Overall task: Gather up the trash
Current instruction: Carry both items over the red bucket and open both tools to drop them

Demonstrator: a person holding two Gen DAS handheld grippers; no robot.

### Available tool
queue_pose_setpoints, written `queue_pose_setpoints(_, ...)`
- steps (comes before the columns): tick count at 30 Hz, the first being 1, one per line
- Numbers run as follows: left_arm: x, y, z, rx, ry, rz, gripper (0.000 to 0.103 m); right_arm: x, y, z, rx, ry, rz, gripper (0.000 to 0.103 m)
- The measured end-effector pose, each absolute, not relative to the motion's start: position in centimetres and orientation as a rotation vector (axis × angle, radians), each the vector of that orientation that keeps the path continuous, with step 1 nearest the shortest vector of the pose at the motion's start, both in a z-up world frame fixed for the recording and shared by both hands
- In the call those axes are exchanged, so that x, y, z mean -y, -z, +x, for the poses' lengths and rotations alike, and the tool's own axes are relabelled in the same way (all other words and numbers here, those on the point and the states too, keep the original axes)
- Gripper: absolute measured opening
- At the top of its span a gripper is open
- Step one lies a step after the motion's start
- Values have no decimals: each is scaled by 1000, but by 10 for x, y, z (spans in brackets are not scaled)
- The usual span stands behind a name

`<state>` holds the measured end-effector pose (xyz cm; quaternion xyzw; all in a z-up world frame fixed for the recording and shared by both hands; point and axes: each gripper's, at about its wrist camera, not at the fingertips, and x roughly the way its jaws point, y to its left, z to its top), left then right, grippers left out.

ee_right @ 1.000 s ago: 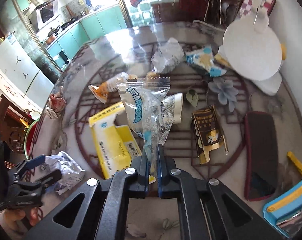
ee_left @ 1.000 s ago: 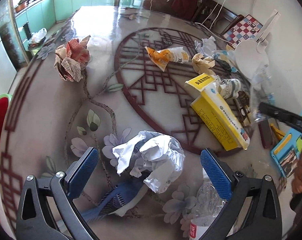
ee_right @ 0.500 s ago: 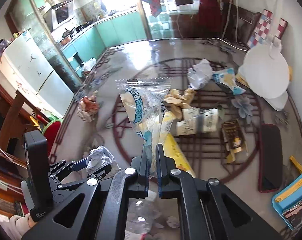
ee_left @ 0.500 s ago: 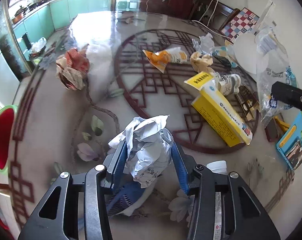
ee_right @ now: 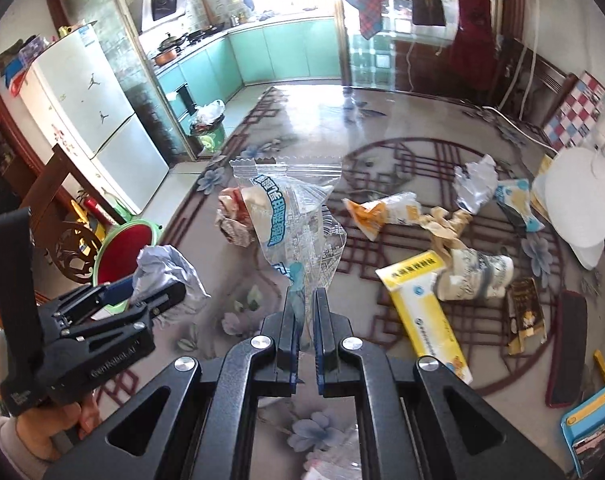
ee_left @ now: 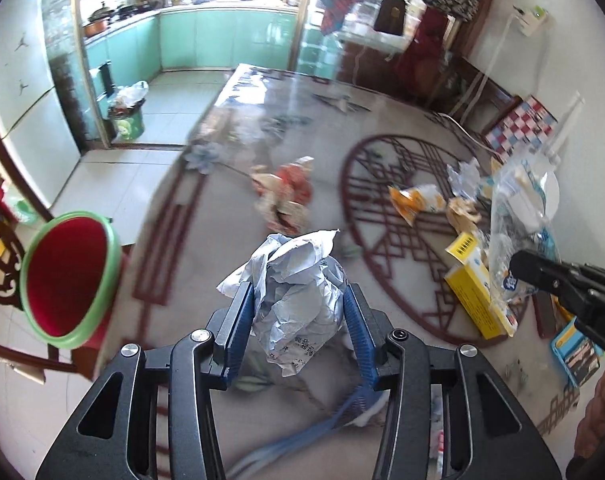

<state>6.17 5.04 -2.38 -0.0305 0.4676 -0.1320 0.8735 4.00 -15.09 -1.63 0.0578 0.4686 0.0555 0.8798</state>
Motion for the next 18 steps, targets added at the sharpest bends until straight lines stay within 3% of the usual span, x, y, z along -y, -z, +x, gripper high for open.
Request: queue_pose_setpoints(18, -219, 31, 91, -947, 17, -169, 44, -33, 26, 109, -1001, -340, 9, 4)
